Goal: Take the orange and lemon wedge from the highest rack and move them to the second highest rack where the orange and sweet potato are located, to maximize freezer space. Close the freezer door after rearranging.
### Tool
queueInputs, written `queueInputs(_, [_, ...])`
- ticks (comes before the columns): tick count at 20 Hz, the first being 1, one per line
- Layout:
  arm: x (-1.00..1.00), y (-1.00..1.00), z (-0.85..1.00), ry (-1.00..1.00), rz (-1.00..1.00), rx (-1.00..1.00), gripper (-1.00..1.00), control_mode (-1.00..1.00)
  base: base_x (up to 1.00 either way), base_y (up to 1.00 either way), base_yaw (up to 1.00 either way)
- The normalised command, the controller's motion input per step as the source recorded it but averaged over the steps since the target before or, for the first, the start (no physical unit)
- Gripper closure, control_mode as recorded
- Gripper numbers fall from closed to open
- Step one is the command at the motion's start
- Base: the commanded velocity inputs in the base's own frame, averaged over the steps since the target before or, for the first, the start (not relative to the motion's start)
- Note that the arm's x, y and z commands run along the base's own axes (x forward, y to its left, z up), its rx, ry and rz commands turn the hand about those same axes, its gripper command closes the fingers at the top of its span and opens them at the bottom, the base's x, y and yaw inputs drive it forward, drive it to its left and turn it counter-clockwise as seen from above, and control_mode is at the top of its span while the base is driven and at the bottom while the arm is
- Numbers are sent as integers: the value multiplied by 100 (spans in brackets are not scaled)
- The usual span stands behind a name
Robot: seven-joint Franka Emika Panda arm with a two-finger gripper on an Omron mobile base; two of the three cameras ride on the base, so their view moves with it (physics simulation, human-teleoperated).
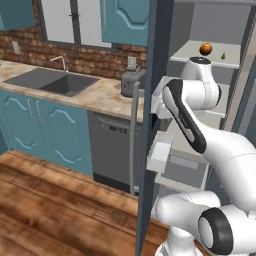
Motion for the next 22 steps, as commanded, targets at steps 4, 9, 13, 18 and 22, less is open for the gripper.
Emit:
queueInputs(4, [0,0,0,0,0,0,-100,100,2,-35,-1])
queueInputs(9, [0,0,0,0,0,0,-100,100,20,-41,-2])
queueInputs(13, [0,0,0,0,0,0,-100,100,7,-59,-3])
queueInputs(18, [0,0,0,0,0,0,-100,100,0,-47,-1])
queueInputs(22, [0,0,0,0,0,0,-100,100,6,-35,0])
